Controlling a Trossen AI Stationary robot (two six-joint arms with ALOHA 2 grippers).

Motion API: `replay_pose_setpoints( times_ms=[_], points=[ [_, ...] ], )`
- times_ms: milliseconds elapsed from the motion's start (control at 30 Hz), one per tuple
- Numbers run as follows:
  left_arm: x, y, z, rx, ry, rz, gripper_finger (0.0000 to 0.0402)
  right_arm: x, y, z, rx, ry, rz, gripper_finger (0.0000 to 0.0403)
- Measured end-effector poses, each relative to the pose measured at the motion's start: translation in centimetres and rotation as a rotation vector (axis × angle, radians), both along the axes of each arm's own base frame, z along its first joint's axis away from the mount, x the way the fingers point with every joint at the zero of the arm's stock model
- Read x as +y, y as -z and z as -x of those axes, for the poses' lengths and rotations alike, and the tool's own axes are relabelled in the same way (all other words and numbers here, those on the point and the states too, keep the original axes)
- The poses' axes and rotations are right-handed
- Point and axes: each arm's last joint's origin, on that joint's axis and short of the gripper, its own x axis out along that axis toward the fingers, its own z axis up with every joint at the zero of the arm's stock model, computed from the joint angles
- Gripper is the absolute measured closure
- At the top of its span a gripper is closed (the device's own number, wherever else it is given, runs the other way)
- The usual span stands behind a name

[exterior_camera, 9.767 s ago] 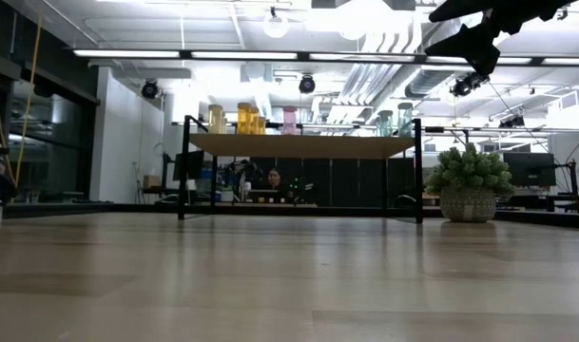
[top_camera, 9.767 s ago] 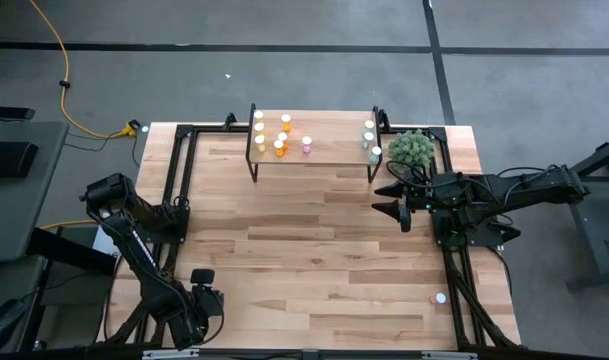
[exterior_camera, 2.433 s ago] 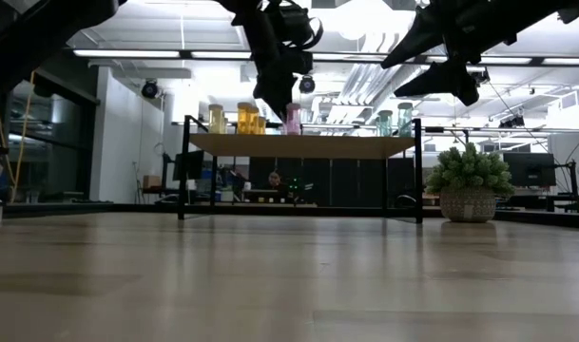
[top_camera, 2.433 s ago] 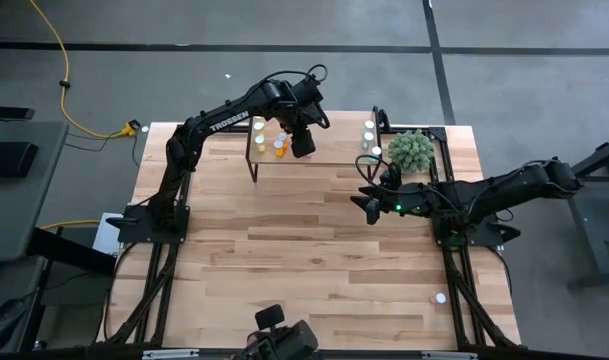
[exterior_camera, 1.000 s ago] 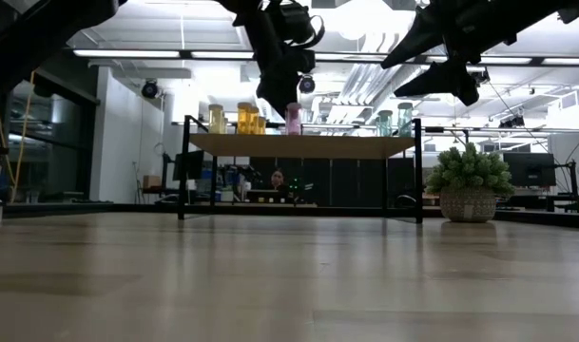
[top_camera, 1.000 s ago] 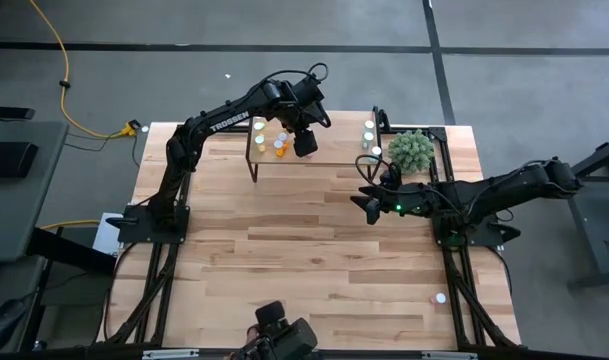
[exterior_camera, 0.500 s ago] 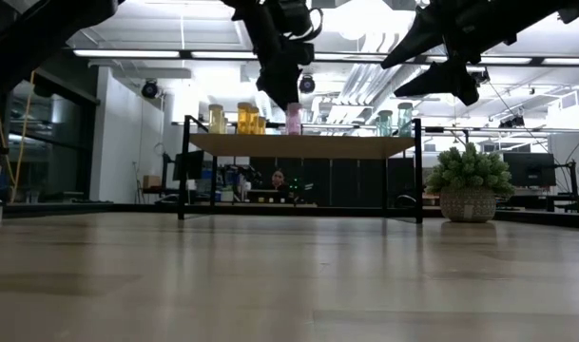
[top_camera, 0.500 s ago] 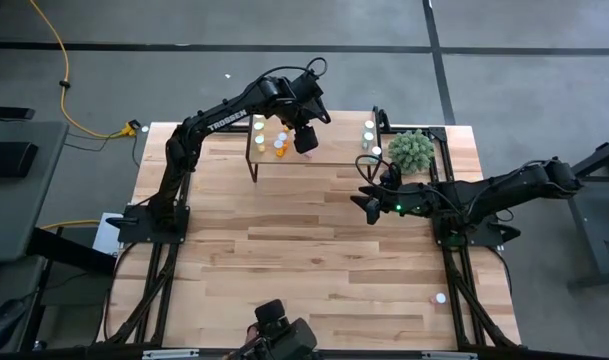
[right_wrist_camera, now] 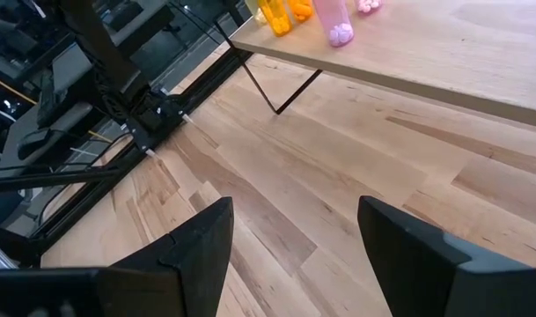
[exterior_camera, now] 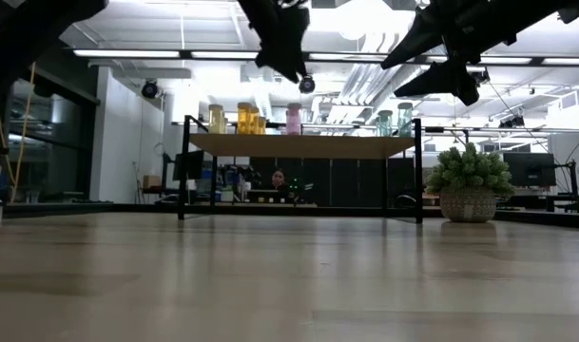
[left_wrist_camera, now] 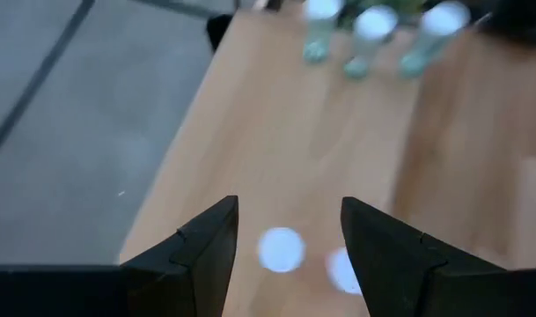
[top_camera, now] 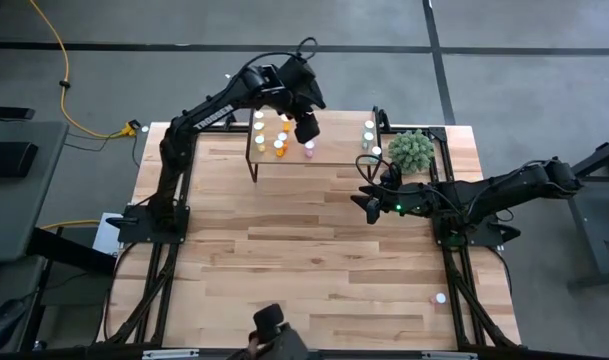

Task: Pick and place medicine bottles onto shelf by color
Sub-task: Put the pink pill bottle aligned with the other pink bottles on the shelf

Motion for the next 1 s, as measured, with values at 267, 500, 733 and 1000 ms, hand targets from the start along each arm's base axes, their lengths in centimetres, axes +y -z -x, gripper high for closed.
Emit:
replay_pose_setpoints(
  times_ms=[267, 500, 733, 1000],
  points=[
    [-3.1, -5.9, 2.6, -0.313, 0.095, 0.114, 0.0214, 0.0, 0.0, 0.0, 0.001, -0.002, 0.004, 0.0167],
    [-8.5, -12.3, 5.9, -0.589, 0.265, 0.015, 0.0248, 0.0, 0.0, 0.0, 0.002, -0.003, 0.007, 0.0167],
    [-14.0, -10.6, 8.8, -0.696, 0.265, -0.043, 0.0286, 0.0, 0.0, 0.0, 0.008, -0.013, 0.021, 0.0167],
    [-19.8, -2.3, 14.0, -1.095, 0.283, -0.069, 0.0328, 0.2, -1.0, -0.4, -0.072, -0.060, -0.035, 0.0167]
  ],
)
